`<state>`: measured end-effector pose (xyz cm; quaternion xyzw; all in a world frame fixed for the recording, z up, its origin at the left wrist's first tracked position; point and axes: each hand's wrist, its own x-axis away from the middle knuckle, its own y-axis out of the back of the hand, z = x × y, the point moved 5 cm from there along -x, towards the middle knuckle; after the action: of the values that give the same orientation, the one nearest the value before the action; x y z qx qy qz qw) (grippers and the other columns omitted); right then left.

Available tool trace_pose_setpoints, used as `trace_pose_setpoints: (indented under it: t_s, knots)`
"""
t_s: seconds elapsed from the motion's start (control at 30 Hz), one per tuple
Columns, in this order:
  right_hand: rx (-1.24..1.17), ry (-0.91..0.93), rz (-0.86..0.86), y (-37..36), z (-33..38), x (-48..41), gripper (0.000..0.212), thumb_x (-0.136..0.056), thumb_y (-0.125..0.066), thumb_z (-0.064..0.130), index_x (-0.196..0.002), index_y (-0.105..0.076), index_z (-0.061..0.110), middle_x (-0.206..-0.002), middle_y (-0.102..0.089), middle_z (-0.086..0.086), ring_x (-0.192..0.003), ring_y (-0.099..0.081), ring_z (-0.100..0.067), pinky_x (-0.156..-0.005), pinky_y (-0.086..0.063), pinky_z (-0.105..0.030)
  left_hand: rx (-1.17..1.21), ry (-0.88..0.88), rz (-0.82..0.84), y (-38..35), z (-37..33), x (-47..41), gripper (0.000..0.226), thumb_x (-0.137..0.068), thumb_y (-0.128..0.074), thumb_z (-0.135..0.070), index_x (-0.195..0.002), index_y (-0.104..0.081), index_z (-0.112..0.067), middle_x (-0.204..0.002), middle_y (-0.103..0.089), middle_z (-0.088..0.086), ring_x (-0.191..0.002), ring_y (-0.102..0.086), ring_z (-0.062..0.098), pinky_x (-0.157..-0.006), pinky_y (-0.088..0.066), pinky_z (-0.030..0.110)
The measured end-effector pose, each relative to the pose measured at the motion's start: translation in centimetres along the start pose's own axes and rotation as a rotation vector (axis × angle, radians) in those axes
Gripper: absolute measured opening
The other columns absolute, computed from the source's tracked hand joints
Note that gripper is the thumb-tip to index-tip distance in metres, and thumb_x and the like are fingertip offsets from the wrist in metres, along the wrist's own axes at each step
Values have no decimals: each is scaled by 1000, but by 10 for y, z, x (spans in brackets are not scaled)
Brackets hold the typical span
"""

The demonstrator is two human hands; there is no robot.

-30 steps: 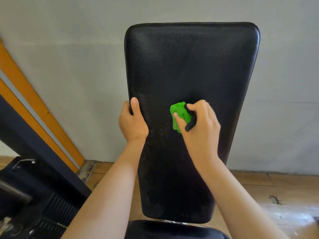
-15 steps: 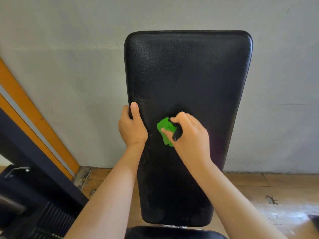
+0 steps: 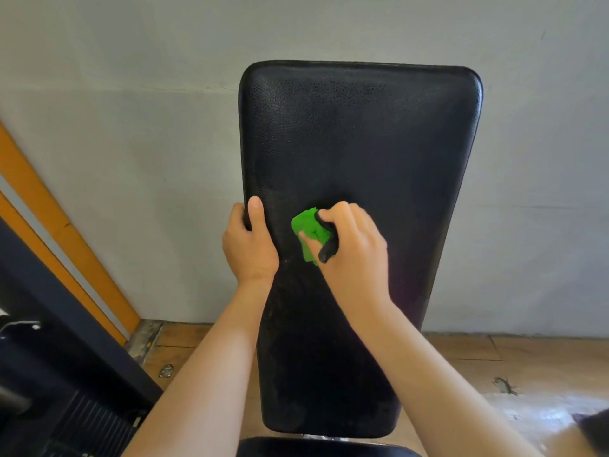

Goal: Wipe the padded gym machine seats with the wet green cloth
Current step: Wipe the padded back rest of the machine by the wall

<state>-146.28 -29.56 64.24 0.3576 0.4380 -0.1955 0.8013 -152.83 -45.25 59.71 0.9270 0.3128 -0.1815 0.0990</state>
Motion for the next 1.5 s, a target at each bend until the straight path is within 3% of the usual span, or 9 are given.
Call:
trace_pose_setpoints:
  t_s: [0.2,0.53,0.67,0.77,0.9,1.0,1.17,1.33,1.5]
  knots:
    - [27,-10,174,-17,3,23,33,-73,-84,18,-91,-57,12,-80,-57,2,-69,-53,-14,-50,-49,-34,0,9,9,1,-3,2,53,-91,-29,-58,-79,-53,-12,-68,-51,-8,-62,-47,5,-54,-35,22]
    - [-451,-533,297,23,-19,18,27,-81,-77,21,-98,-60,33,-94,-64,20,-93,-62,4,-70,-53,-14,-6,82,57,2,-5,6,43,-103,-31,-44,-83,-52,-13,-73,-50,-3,-68,-48,9,-61,-38,27]
    - [-638,-665,295,45,-25,23,21,-84,-73,13,-100,-66,25,-94,-69,11,-95,-65,-3,-74,-55,-21,54,203,139,9,-9,36,40,-100,-39,-46,-119,-56,-14,-112,-60,-1,-104,-56,11,-87,-45,24]
    - [-846,-786,292,62,-24,29,19,-84,-72,10,-101,-71,18,-96,-72,1,-95,-68,-15,-79,-57,-29,37,154,82,37,-31,72,42,-93,-60,-34,-133,-46,-31,-138,-45,-15,-129,-40,7,-106,-33,27]
    - [-1093,-886,350,71,-6,40,20,-82,-70,15,-101,-72,9,-98,-72,-9,-92,-69,-22,-76,-55,-33,514,354,481,38,-61,116,50,-77,-70,-42,-122,-59,-23,-124,-65,-3,-119,-59,14,-102,-43,35]
    - [-1245,-955,390,70,13,54,27,-80,-68,18,-104,-70,5,-104,-68,-17,-92,-67,-23,-72,-55,-30,776,437,762,29,-71,144,69,-71,-79,-48,-129,-61,-15,-133,-59,11,-127,-53,25,-105,-44,38]
    - [-1039,-943,391,82,14,61,42,-69,-71,33,-107,-65,16,-105,-71,-9,-96,-69,-19,-72,-55,-27,823,497,848,20,-72,168,65,-67,-78,-61,-120,-68,-25,-132,-61,8,-129,-52,23,-107,-43,39]
    - [-678,-700,294,102,5,49,37,-72,-81,22,-101,-59,24,-91,-63,8,-92,-62,-7,-80,-50,-18,872,498,883,24,-78,174,65,-79,-70,-53,-132,-58,-17,-140,-53,12,-132,-48,27,-112,-36,41]
    - [-244,-384,379,99,-1,38,30,-81,-72,34,-100,-50,44,-114,-46,27,-114,-35,9,-91,-33,-7,724,693,654,40,-70,162,41,-84,-63,-39,-109,-61,-6,-97,-58,16,-79,-59,27,-72,-50,37]
